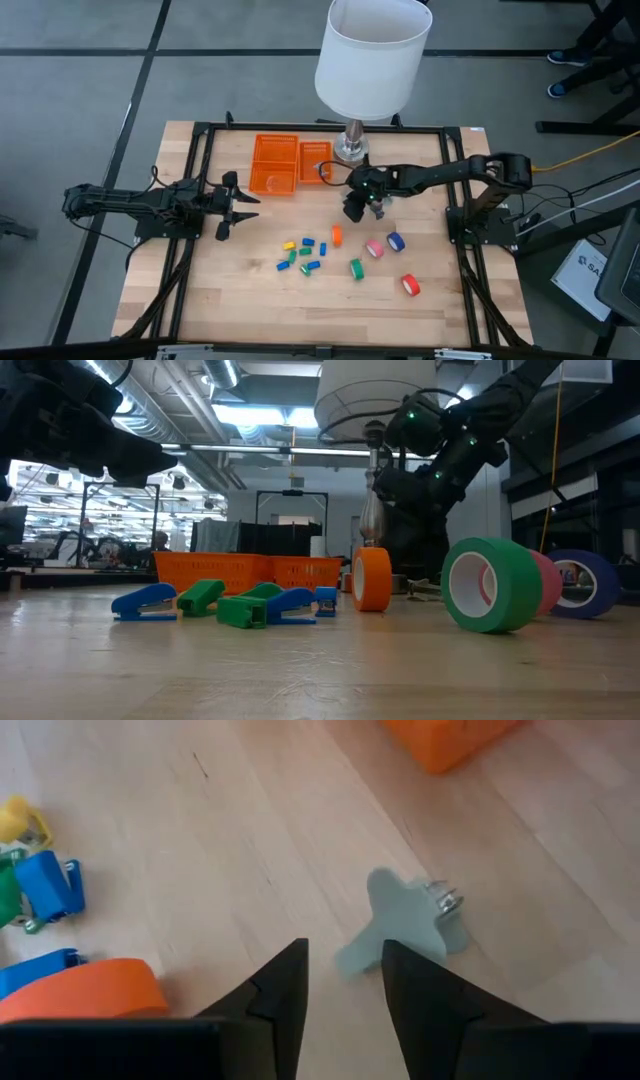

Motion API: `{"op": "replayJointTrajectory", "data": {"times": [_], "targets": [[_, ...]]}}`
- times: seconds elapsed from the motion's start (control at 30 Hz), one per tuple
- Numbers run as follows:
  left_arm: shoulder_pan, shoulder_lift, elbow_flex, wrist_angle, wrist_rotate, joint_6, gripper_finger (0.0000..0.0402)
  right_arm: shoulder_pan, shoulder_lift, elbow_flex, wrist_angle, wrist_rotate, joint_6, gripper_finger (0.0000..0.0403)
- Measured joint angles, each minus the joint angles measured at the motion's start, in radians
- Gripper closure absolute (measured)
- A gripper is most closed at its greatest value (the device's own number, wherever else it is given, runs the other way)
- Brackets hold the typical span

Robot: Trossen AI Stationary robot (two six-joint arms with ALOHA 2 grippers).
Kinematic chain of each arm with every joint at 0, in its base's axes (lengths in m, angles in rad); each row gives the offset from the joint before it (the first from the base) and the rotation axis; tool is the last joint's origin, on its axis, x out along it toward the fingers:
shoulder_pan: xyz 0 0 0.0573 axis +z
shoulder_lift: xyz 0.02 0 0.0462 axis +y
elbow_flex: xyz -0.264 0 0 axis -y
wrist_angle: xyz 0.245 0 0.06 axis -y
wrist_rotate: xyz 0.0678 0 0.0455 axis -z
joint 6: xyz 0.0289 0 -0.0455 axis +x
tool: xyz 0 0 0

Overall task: Pick and place Stapler, Stapler remover, tape
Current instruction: Put the gray staple remover into the right orange basket

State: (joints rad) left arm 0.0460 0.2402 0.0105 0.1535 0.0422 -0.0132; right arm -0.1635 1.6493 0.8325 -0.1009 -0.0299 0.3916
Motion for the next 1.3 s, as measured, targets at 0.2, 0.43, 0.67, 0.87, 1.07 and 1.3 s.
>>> {"op": "replayJointTrajectory", "data": {"times": [0.2, 0.43, 0.67, 0.87, 1.07, 1.3], "targets": [[0.000, 0.000, 0.000, 0.000, 0.000, 0.000, 0.0233, 0.000, -0.046, 0.017, -0.006, -0.049, -0.032, 0.0269], [0.000, 0.000, 0.000, 0.000, 0.000, 0.000, 0.0233, -0.044, -0.054, 0.017, -0.097, 0.040, -0.036, 0.0269], [0.000, 0.000, 0.000, 0.000, 0.000, 0.000, 0.0233, -0.065, -0.041, 0.012, -0.092, -0.007, -0.035, 0.0269], [0.000, 0.000, 0.000, 0.000, 0.000, 0.000, 0.0233, -0.065, 0.006, 0.011, -0.081, -0.042, -0.041, 0.0269], [0.000, 0.000, 0.000, 0.000, 0.000, 0.000, 0.0233, -0.065, 0.024, 0.011, -0.044, -0.042, -0.078, 0.0269], [0.000, 0.000, 0.000, 0.000, 0.000, 0.000, 0.0233, -0.066, 0.025, 0.011, -0.014, -0.042, -0.107, 0.0270]]}}
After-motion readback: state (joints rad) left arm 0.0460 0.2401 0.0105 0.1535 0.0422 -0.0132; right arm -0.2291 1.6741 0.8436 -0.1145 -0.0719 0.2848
